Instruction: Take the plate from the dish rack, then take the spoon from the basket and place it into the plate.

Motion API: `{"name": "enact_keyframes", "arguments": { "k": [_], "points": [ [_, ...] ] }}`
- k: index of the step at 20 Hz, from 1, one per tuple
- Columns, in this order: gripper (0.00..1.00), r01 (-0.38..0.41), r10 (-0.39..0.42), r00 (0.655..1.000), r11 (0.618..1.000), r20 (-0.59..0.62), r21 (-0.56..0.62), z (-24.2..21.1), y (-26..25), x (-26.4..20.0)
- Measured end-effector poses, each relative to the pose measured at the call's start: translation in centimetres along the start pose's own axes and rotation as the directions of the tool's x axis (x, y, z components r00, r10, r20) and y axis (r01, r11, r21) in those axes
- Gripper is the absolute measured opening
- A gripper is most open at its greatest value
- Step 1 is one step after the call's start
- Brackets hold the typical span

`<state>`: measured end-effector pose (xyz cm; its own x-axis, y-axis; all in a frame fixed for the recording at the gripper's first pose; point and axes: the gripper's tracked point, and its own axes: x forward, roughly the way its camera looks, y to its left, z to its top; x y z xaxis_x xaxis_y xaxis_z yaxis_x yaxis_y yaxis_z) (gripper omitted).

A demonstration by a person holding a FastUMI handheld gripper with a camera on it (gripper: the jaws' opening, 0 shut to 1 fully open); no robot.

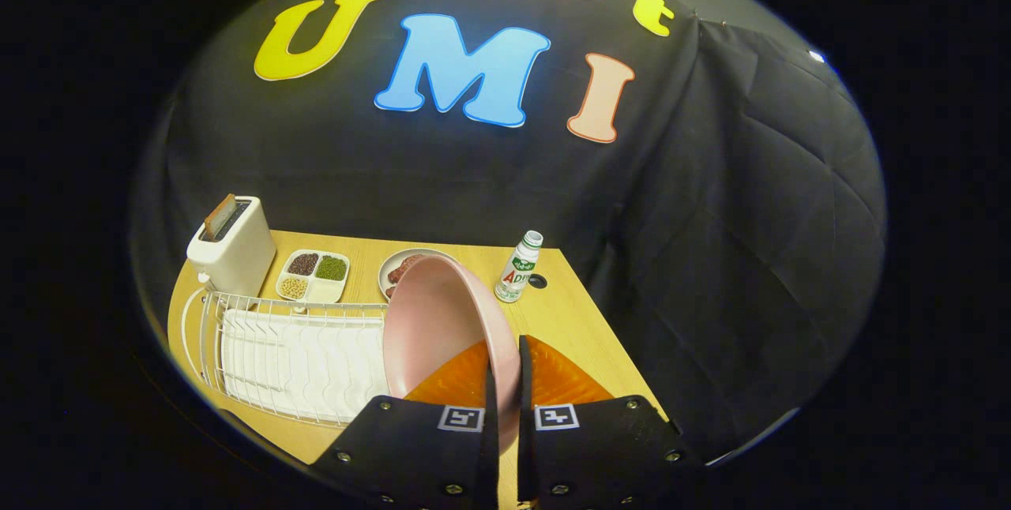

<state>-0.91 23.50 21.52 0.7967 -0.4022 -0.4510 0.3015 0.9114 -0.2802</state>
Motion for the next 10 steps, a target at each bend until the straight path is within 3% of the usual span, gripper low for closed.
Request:
{"name": "enact_keyframes", "arguments": {
  "k": [10],
  "points": [
    [0.09,-0.104,0.107,0.994,0.991,-0.037,0.083,-5.0,-5.4,-0.8]
  ]
}}
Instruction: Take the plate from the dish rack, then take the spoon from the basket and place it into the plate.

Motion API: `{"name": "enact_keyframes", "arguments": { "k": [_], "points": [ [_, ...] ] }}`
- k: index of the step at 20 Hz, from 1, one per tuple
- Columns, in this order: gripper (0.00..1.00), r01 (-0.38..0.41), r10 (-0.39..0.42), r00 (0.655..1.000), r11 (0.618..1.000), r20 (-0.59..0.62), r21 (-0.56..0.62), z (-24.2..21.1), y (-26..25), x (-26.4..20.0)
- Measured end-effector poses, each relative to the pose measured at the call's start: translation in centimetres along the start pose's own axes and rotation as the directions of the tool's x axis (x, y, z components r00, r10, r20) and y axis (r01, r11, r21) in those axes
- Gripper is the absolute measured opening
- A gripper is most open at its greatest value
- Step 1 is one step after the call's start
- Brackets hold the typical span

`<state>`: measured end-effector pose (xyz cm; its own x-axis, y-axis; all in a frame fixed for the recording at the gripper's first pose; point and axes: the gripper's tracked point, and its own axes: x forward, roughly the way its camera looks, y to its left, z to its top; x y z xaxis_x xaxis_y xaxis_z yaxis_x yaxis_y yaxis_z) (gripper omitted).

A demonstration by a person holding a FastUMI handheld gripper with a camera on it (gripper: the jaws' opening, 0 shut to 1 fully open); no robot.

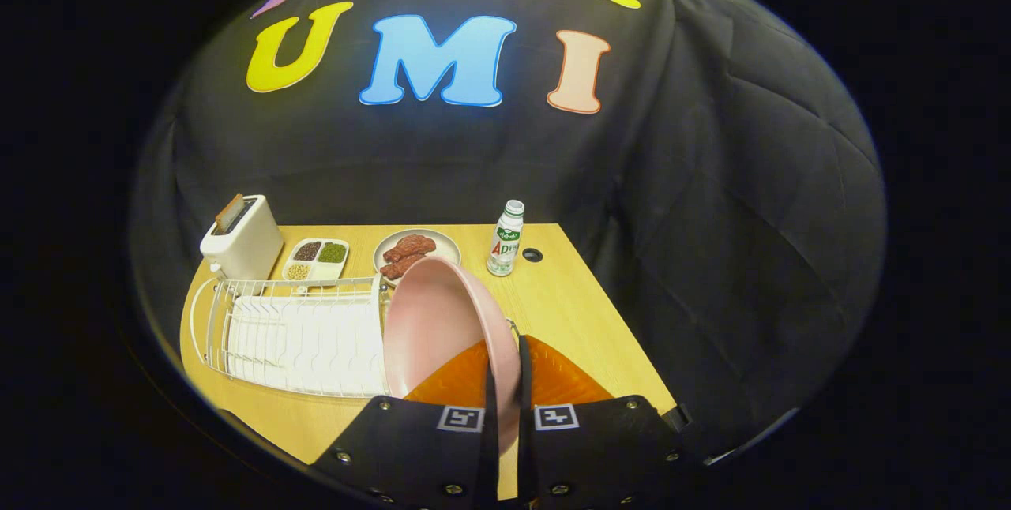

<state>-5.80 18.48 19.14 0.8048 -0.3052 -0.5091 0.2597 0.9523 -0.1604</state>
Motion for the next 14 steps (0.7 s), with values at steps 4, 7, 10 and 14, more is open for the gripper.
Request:
{"name": "enact_keyframes", "arguments": {
  "k": [4,7,10,14],
  "points": [
    [0.09,-0.115,0.116,0.993,0.993,-0.026,0.036,-2.9,-0.4,-0.3],
    [0.09,-0.194,0.197,0.979,0.979,-0.05,0.071,-5.4,-0.6,-0.3],
    [0.09,-0.282,0.291,0.953,0.954,-0.087,0.103,-8.7,-0.2,-0.1],
    [0.09,-0.401,0.431,0.89,0.895,-0.147,0.196,-13.3,1.5,0.9]
  ]
}}
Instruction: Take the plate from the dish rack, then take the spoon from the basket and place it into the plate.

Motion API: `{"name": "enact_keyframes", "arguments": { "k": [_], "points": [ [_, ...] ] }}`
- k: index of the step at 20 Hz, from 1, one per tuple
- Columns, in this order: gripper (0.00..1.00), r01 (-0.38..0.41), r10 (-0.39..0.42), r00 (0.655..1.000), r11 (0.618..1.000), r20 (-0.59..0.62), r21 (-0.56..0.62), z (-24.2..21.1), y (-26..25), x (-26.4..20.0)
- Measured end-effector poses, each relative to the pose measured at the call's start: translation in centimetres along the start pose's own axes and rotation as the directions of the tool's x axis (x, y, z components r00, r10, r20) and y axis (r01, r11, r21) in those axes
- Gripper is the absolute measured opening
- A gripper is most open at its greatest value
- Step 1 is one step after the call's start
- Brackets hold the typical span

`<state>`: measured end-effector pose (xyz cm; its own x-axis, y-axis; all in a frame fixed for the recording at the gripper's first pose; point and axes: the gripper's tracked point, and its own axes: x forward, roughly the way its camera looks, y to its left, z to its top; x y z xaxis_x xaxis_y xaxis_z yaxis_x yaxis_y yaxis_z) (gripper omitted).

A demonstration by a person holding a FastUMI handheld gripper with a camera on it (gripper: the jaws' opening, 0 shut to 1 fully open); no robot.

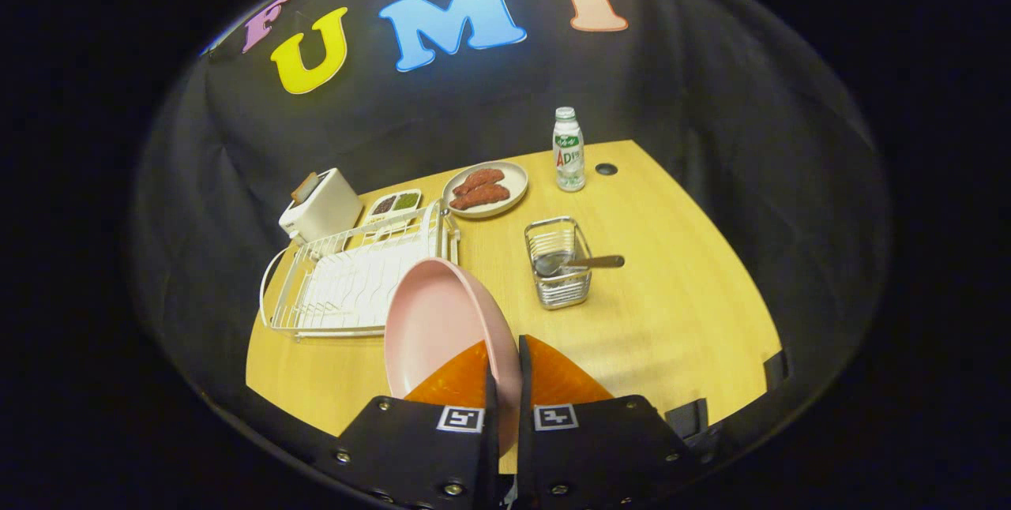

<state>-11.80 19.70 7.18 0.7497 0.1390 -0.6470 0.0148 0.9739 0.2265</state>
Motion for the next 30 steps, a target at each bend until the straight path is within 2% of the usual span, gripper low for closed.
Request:
{"name": "enact_keyframes", "arguments": {
  "k": [4,8,15,19,25,27,28,29,30],
  "points": [
    [0.09,-0.098,0.104,0.992,0.991,-0.066,0.093,-3.4,0.4,2.4],
    [0.09,-0.13,0.141,0.981,0.987,-0.135,0.092,-5.7,1.0,5.4],
    [0.09,-0.196,0.231,0.946,0.966,-0.229,0.166,-8.7,3.7,8.1],
    [0.09,-0.233,0.296,0.92,0.94,-0.255,0.25,-10.0,5.2,9.4],
    [0.1,-0.229,0.279,0.92,0.952,-0.274,0.202,-10.8,5.2,11.0],
    [0.13,-0.243,0.296,0.922,0.944,-0.247,0.224,-10.1,5.5,10.9],
    [0.2,-0.242,0.289,0.929,0.947,-0.23,0.212,-9.7,5.1,10.9],
    [0.28,-0.238,0.273,0.939,0.955,-0.209,0.178,-9.0,4.4,10.7],
    [0.46,-0.226,0.248,0.951,0.965,-0.184,0.13,-8.4,3.6,10.4]
  ]
}}
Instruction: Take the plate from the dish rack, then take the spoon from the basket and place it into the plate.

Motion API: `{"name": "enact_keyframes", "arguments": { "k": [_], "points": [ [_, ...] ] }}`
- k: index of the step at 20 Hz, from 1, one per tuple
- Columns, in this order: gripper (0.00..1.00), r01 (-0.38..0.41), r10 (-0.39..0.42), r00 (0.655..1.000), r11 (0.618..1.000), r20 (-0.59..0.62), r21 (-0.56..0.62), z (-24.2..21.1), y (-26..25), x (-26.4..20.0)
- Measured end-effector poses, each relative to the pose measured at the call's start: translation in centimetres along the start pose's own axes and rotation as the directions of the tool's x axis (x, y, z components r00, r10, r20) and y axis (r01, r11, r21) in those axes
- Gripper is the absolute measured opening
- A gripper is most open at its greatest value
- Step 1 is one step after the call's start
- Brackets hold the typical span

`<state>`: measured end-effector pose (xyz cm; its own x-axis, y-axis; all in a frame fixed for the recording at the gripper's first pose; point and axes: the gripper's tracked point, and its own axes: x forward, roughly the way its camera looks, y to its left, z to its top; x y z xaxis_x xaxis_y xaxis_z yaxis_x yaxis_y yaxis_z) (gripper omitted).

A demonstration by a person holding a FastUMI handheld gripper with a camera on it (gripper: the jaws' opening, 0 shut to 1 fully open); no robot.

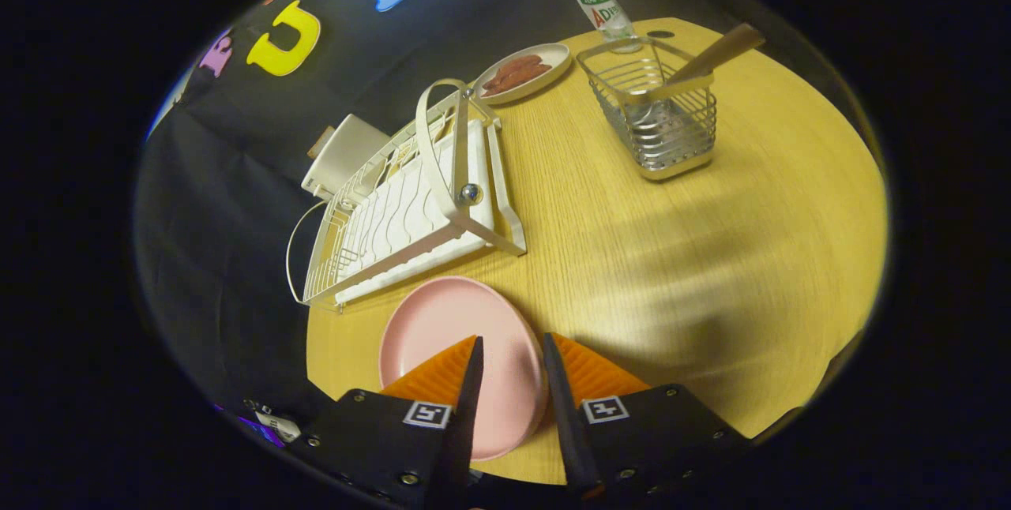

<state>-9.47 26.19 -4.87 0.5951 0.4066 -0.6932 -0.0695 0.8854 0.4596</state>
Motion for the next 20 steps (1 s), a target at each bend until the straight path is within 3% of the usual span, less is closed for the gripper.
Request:
{"name": "enact_keyframes", "arguments": {
  "k": [3,7,9,13,20],
  "points": [
    [0.51,0.098,-0.075,0.986,0.983,0.146,-0.156,3.3,-1.7,-2.9],
    [0.51,0.154,-0.055,0.94,0.949,0.336,-0.276,7.1,-1.6,-7.4],
    [0.51,0.188,-0.04,0.882,0.944,0.47,-0.272,9.7,-1.7,-10.1],
    [0.51,0.29,-0.03,0.728,0.919,0.685,-0.268,14.1,-3.6,-14.9],
    [0.51,0.3,-0.011,0.678,0.917,0.735,-0.263,16.4,-8.5,-14.5]
  ]
}}
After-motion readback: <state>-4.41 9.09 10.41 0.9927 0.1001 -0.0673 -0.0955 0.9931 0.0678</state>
